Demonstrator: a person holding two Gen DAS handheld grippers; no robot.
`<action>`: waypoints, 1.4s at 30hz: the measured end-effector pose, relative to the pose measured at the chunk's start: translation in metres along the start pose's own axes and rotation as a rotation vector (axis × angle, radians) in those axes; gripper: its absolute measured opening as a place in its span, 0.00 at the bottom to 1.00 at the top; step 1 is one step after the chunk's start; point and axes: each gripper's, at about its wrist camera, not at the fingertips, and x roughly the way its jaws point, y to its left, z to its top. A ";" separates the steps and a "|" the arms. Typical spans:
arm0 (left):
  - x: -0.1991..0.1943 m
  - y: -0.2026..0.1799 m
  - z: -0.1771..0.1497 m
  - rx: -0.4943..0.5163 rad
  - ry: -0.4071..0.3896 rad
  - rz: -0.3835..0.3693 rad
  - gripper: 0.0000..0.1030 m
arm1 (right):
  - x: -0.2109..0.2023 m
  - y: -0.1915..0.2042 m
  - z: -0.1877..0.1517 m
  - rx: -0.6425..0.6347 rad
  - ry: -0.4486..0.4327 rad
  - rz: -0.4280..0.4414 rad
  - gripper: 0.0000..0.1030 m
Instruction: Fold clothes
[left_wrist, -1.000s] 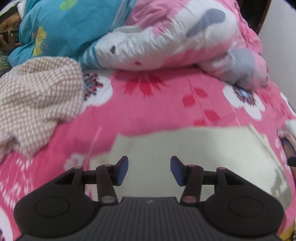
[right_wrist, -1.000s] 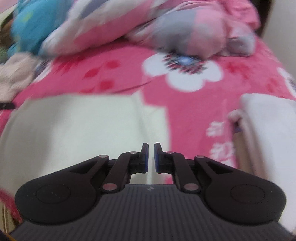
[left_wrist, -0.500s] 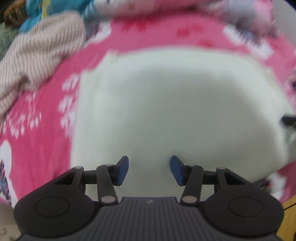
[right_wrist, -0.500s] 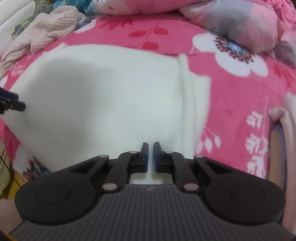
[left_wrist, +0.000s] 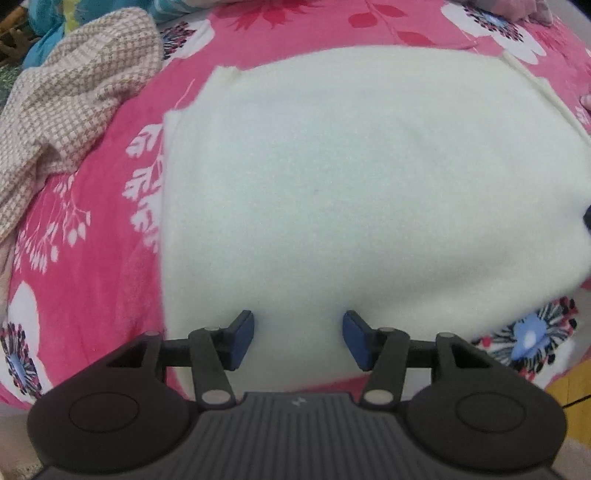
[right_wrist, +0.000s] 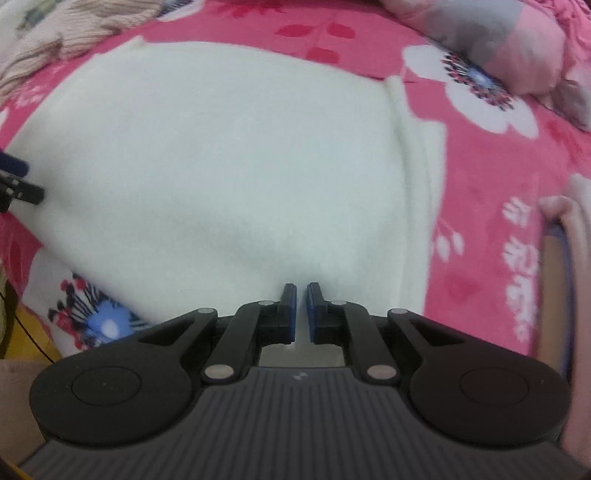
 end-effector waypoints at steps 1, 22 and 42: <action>-0.004 0.001 0.001 0.015 0.002 0.006 0.53 | -0.012 0.002 0.007 0.041 0.004 0.002 0.05; -0.156 0.043 0.019 0.031 -0.192 -0.024 0.70 | -0.166 0.081 0.037 0.481 -0.033 0.098 0.46; -0.110 0.121 -0.016 -0.215 -0.129 -0.136 0.73 | -0.189 0.143 0.022 0.496 -0.052 0.127 0.89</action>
